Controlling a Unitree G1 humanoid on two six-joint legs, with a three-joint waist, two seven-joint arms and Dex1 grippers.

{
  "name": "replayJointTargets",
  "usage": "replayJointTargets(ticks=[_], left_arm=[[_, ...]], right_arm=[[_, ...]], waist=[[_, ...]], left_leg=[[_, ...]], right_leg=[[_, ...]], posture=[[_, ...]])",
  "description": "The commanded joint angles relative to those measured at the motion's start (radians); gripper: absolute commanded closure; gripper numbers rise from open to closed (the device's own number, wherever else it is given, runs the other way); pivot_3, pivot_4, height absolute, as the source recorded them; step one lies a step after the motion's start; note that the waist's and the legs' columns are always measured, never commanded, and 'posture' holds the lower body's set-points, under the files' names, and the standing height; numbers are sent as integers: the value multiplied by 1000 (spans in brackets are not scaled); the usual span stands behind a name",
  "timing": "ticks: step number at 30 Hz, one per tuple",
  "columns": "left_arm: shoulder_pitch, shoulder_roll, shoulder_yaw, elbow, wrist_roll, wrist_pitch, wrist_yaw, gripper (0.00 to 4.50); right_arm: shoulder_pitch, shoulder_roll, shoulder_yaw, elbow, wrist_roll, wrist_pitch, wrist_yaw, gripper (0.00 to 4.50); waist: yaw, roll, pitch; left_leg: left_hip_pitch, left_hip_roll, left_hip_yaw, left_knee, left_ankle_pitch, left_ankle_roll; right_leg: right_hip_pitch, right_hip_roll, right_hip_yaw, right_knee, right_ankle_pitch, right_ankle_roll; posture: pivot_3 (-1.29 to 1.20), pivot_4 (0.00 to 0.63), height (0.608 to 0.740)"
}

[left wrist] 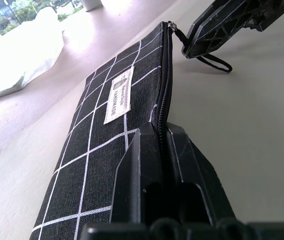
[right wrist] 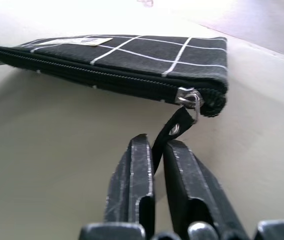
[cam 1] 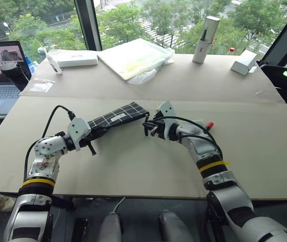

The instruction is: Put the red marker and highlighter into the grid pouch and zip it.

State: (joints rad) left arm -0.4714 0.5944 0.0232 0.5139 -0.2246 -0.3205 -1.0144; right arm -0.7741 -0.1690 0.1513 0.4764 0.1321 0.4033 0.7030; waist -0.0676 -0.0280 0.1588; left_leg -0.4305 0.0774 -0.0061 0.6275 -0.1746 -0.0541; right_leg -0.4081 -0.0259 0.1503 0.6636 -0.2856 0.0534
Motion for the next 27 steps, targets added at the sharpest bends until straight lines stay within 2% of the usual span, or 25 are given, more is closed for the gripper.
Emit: replayJointTargets(ticks=[1,7,13,17,19,20,21,23,26,27], left_arm=[[-7,-3,18,-31,-8,4,9,4500],[-10,-18,10,-23,-3,-1,12,4500],[-17,-38,3,-23,1,0,11,4500],[-21,-45,2,-22,2,0,10,4500],[-20,-46,3,-23,3,-1,8,4500],[-19,-47,3,-24,4,-1,7,4500],[-17,-47,4,-26,4,-2,6,4500],[-11,-50,3,-32,3,-1,4,4500],[-5,-59,-2,-39,4,0,5,4500],[-4,-62,-4,-40,5,0,6,4500]], right_arm=[[-19,6,23,-75,9,-22,47,4489],[-32,97,122,-108,-30,-26,49,4489],[-75,214,168,-68,-54,-36,29,4489],[-94,254,161,-23,-77,-53,-15,4489],[-90,240,140,-26,-78,-49,-27,3907],[-84,227,128,-42,-70,-35,-25,3814],[-78,218,121,-57,-64,-24,-22,3466],[-36,167,102,-158,-32,44,13,2822],[64,60,65,-400,75,253,88,1790],[104,19,54,-488,105,308,104,1790]], waist=[[0,0,0],[-1,0,0],[-2,0,0],[4,0,0],[4,0,0],[4,0,0],[4,0,0],[4,0,0],[13,0,0],[16,0,0]], left_leg=[[0,0,0,0,0,0],[0,0,0,0,0,0],[0,0,0,0,0,0],[0,0,-1,0,0,0],[0,0,-1,0,0,0],[0,0,-1,0,0,0],[0,0,-1,0,0,0],[0,0,-1,0,0,0],[-1,0,-1,0,0,0],[-2,0,-1,1,0,0]], right_leg=[[0,0,0,0,0,0],[0,0,0,0,0,0],[-1,0,0,1,0,0],[0,0,-1,0,0,0],[0,0,-1,0,0,0],[0,0,-1,0,0,0],[0,0,-1,0,0,0],[0,0,-1,0,0,0],[0,0,-1,0,0,0],[0,0,-1,0,0,0]], posture=[[0,150,739],[0,150,739],[0,150,739],[0,150,739],[0,150,739],[0,150,739],[0,150,739],[0,150,739],[0,150,739],[0,150,739]])
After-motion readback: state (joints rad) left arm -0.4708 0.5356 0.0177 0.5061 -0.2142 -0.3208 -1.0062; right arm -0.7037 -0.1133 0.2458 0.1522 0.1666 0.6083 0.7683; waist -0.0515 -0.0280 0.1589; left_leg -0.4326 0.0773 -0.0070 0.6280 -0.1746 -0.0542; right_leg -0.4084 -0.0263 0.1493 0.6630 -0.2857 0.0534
